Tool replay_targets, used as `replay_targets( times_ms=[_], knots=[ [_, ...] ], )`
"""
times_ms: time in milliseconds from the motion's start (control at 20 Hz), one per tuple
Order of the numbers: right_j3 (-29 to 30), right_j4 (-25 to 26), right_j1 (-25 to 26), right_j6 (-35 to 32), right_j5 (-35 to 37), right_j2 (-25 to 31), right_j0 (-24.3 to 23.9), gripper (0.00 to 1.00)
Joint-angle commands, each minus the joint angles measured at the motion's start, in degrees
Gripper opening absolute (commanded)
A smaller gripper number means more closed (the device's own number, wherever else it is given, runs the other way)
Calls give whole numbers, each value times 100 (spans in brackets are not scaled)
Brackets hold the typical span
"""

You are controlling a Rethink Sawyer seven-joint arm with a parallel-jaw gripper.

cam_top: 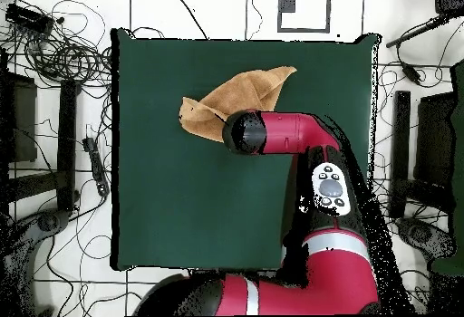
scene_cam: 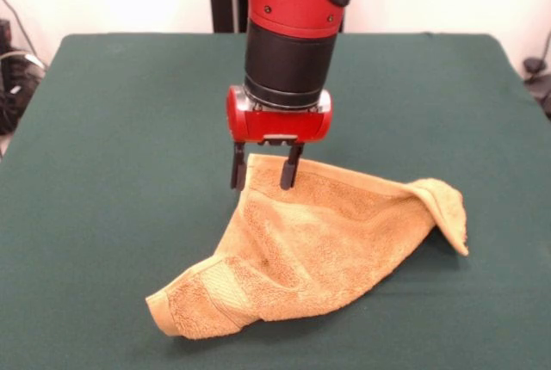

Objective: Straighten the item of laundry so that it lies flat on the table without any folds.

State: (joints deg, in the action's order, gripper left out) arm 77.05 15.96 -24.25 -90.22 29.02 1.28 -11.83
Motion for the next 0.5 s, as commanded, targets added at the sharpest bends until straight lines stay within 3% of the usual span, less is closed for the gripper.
replay_targets(
  times_ms=[50, 250, 500],
  knots=[
    [95, -88, 663, -721, 171, 279, 187, 100],
    [-106, -7, 1100, -795, -286, 291, 146, 100],
    [-127, 65, 1267, -758, -435, 293, 136, 100]
  ],
)
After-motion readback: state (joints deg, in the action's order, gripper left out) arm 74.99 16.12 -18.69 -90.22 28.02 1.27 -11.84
